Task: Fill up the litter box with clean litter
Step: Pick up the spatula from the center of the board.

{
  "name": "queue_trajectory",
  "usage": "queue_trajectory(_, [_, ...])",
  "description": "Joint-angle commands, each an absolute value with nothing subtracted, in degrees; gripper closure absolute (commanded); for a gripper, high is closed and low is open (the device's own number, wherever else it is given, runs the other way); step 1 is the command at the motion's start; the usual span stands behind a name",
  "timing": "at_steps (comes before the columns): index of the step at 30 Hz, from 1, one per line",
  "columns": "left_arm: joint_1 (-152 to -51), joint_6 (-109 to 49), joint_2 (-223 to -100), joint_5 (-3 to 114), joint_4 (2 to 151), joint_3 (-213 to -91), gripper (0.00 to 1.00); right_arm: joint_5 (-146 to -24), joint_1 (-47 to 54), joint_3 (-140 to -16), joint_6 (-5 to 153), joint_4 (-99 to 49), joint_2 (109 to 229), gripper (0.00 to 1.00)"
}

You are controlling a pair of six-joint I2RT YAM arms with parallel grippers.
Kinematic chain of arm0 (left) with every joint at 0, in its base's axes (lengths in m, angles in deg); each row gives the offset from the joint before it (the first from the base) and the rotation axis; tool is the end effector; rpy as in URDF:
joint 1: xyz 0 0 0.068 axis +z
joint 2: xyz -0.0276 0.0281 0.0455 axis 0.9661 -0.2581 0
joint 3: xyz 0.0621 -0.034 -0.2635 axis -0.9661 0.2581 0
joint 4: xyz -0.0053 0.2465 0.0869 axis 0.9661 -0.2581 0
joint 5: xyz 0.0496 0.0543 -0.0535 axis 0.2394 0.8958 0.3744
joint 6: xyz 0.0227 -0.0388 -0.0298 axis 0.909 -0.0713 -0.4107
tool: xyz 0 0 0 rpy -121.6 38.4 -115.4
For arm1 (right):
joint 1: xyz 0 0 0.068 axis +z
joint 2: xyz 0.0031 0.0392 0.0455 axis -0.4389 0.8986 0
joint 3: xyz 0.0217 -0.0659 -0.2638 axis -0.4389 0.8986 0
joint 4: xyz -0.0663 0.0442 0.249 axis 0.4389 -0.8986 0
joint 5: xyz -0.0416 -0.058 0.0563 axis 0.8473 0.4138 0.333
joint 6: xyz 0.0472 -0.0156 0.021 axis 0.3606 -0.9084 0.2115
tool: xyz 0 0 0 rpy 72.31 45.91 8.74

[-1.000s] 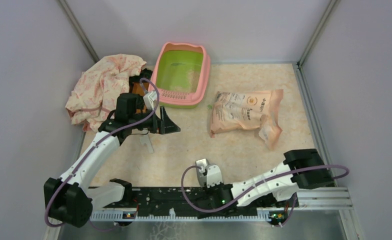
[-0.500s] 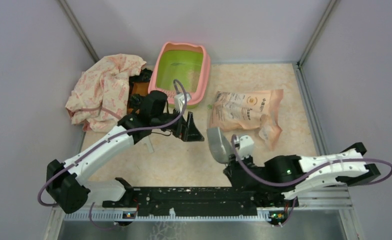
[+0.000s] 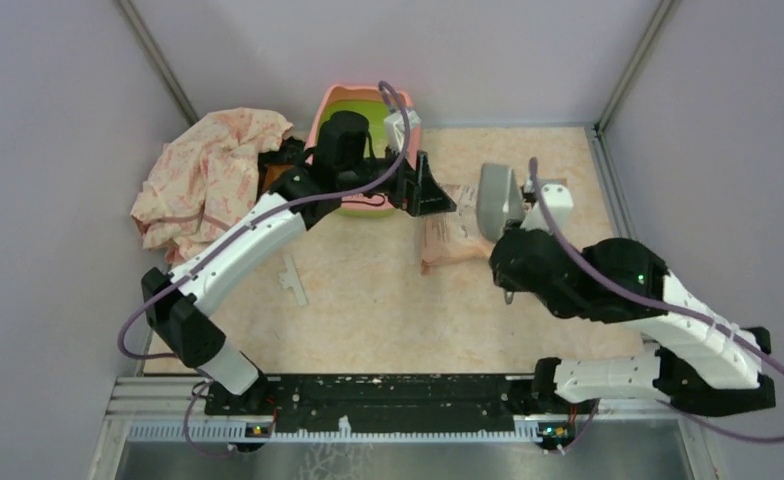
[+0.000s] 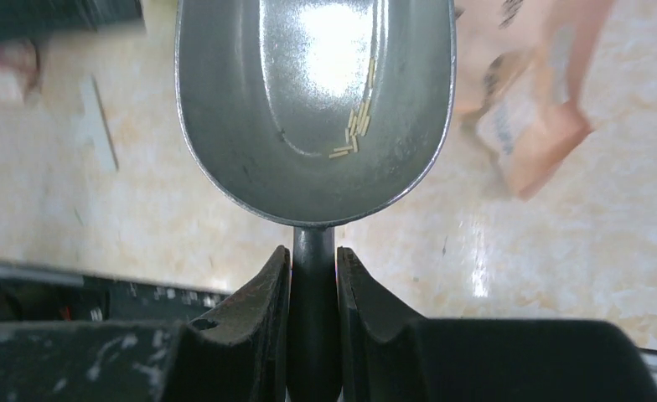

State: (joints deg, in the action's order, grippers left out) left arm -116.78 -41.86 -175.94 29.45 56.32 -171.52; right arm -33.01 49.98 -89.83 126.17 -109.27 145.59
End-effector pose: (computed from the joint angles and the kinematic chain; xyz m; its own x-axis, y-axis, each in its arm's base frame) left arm 0.2555 -0.2549 0.4172 -0.5655 0.0690 -0.8218 0.7955 0.3086 -0.5215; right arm 0.0526 0.1087 0.4276 -0.6192 0.0627 -0.7827 -0.1399 0.9721 0.1885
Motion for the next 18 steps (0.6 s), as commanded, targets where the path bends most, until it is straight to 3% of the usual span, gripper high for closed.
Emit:
queue_trajectory(1, [-118.3,-42.2,-180.7,30.1,56.4,-173.8,0.01,-35.0,34.4,-100.6,111.3,-109.8,148.7,1.00])
queue_trajectory(3, [-118.5,-42.0,-181.7,30.4,56.5,-173.7,0.01,-42.4,24.1,-103.4,103.5,-109.6,151.4,1.00])
queue_trajectory(8, [-118.4,-39.5,-182.3,32.0,53.8,-174.3,0.01,-55.8,9.8,-103.5,92.6,-110.3,155.5,1.00])
queue_trajectory(15, [-119.1,-42.5,-174.8,29.8,61.8,-155.6,0.02,-60.2,5.7,-91.8,95.7,-110.2,151.2,1.00])
queue_trajectory(18, [-120.2,-44.7,-170.6,29.3,65.9,-145.3,0.14,-61.8,5.6,-91.3,96.9,-110.3,148.5,1.00])
